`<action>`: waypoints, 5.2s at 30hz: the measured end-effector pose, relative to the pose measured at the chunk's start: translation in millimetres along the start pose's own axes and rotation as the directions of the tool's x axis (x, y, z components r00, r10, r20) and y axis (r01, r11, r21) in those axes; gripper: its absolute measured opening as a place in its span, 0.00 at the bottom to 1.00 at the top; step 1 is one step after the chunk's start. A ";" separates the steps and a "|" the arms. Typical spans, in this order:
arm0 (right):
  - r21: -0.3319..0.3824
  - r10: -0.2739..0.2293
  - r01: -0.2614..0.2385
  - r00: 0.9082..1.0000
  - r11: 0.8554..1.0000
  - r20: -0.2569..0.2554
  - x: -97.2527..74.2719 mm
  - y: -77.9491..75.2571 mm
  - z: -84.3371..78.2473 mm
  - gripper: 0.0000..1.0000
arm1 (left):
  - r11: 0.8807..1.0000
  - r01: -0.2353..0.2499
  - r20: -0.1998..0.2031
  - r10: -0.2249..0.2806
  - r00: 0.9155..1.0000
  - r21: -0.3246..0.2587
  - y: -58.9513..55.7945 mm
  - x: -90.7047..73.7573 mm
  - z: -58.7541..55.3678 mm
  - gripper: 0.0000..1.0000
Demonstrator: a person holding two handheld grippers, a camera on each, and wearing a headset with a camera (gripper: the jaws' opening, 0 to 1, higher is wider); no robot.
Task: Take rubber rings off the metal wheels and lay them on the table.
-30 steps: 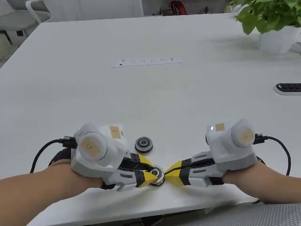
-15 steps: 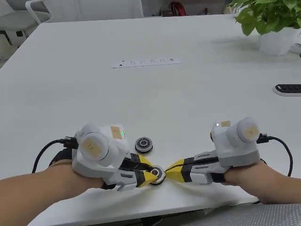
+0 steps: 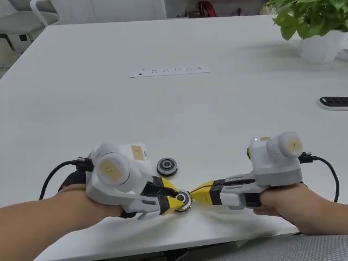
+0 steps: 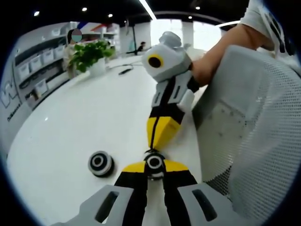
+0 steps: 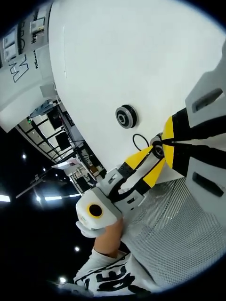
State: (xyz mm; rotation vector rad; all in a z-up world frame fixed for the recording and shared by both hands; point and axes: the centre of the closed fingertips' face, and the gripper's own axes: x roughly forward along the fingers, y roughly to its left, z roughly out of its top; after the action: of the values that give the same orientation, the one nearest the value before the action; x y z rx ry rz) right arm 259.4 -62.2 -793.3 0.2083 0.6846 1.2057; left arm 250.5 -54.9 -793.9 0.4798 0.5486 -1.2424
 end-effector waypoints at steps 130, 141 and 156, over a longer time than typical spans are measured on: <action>0.005 0.116 -0.116 0.993 0.993 0.033 11.5 23.0 54.7 0.00 | 0.990 -0.064 0.153 0.082 0.985 -0.124 21.4 -93.8 9.8 0.61; -0.014 0.128 -0.128 0.992 0.992 -0.009 29.6 23.9 59.9 0.00 | 0.986 -0.085 0.159 0.108 0.981 -0.143 25.0 -101.3 3.9 0.63; 0.003 0.131 -0.131 0.990 0.991 -0.055 46.1 18.0 53.1 0.00 | 0.982 -0.114 0.156 0.137 0.978 -0.152 30.4 -111.6 -1.8 0.65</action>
State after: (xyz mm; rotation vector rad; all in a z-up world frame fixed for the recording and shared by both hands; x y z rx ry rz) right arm 285.0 -2.9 -760.1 0.2234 0.7276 1.3414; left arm 254.4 37.1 -723.9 0.2830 0.4549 -1.1018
